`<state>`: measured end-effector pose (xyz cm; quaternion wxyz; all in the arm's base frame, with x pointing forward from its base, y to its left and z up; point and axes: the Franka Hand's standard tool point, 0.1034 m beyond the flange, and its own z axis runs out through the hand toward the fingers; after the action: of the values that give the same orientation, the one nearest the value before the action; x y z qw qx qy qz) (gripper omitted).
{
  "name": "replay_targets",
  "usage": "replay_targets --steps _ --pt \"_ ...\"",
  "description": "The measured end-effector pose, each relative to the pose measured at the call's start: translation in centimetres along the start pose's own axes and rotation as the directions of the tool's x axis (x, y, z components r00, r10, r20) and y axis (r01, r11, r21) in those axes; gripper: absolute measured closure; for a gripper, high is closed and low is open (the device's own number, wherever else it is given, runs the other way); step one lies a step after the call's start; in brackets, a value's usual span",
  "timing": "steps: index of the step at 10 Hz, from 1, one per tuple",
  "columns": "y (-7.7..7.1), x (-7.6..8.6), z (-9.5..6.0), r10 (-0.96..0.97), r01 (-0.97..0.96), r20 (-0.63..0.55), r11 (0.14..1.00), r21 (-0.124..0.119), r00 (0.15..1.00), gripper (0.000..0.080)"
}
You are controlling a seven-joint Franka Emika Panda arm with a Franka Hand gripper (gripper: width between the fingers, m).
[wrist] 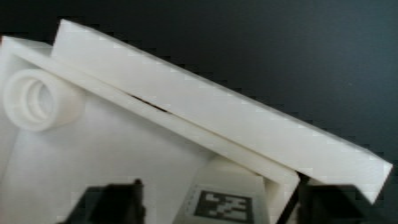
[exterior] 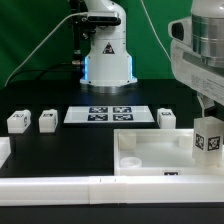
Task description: Assemble one leg
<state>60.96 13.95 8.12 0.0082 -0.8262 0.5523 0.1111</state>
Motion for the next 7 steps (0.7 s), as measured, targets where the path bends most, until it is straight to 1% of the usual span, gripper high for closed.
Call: replay_targets --steps 1,2,3,4,5,6,7 --pt "0.0 -0.1 0.0 -0.006 0.006 0.000 1.000 0.000 1.000 0.0248" --pt "0.0 -0.1 0.0 -0.010 0.010 0.000 1.000 0.000 1.000 0.0167" --pt "0.0 -0.2 0.0 -0.049 0.049 0.000 0.999 -0.001 0.999 0.0155" --pt "0.1 -0.2 0.1 -0.107 0.107 0.002 0.994 -0.008 0.994 0.0155" --pt "0.7 -0.1 0.1 -0.156 0.157 0.018 0.987 -0.044 0.988 0.0151" --pt "1.0 0.0 0.0 -0.301 0.302 0.027 0.952 -0.056 0.953 0.0151" --pt "1.2 0.0 0.0 -0.434 0.436 0.041 0.898 -0.060 0.900 0.0150"
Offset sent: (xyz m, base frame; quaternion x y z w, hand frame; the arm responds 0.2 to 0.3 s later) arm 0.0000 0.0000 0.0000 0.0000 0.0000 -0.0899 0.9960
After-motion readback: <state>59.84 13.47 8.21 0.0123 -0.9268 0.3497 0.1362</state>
